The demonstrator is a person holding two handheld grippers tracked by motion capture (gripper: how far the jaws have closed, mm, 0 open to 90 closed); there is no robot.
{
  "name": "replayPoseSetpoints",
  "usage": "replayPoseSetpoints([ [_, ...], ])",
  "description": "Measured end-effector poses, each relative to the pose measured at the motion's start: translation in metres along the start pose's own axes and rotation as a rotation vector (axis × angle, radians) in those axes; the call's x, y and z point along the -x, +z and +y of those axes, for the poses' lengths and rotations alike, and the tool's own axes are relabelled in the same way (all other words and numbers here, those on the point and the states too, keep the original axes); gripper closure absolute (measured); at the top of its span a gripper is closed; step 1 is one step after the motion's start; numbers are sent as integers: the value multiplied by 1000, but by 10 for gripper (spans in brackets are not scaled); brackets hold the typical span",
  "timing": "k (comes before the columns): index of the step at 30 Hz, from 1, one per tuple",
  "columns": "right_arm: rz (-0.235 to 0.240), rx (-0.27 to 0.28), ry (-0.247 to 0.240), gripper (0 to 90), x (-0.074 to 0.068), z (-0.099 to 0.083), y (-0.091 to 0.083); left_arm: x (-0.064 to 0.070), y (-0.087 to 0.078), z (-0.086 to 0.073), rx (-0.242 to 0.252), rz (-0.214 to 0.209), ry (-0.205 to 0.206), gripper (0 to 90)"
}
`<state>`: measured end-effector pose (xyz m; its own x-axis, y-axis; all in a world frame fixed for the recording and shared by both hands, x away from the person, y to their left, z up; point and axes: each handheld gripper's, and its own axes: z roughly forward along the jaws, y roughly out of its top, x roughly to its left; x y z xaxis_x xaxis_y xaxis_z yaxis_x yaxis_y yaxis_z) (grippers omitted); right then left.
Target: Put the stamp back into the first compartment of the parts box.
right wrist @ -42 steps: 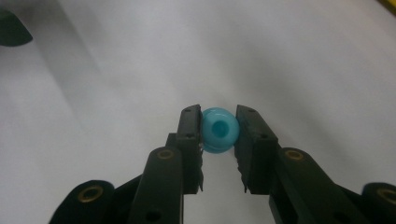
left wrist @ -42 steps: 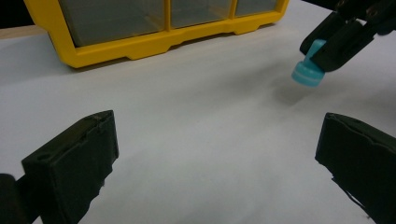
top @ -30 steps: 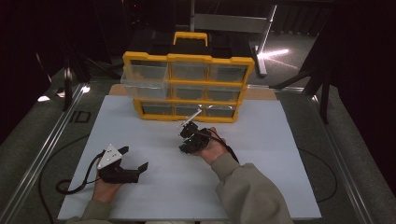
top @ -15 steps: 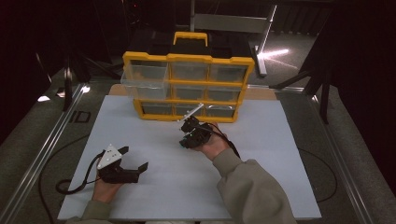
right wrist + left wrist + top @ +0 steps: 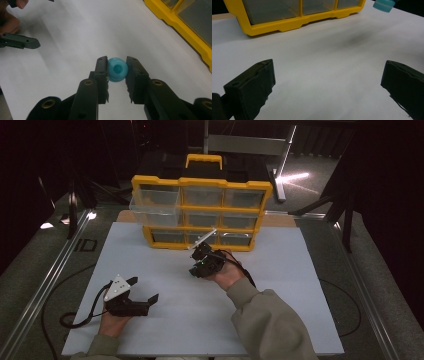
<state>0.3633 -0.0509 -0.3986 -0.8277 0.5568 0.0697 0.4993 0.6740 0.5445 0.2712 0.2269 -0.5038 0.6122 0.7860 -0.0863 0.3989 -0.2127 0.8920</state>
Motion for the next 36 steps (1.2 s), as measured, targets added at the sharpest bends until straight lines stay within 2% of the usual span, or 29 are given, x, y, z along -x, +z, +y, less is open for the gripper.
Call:
replayPoseSetpoints([
  [9,2,15,-7,724,-3,7,-8,0,0,0,0,-1,0,1],
  [36,21,44,1,724,5,32,-30,0,0,0,4,-1,-3,1],
])
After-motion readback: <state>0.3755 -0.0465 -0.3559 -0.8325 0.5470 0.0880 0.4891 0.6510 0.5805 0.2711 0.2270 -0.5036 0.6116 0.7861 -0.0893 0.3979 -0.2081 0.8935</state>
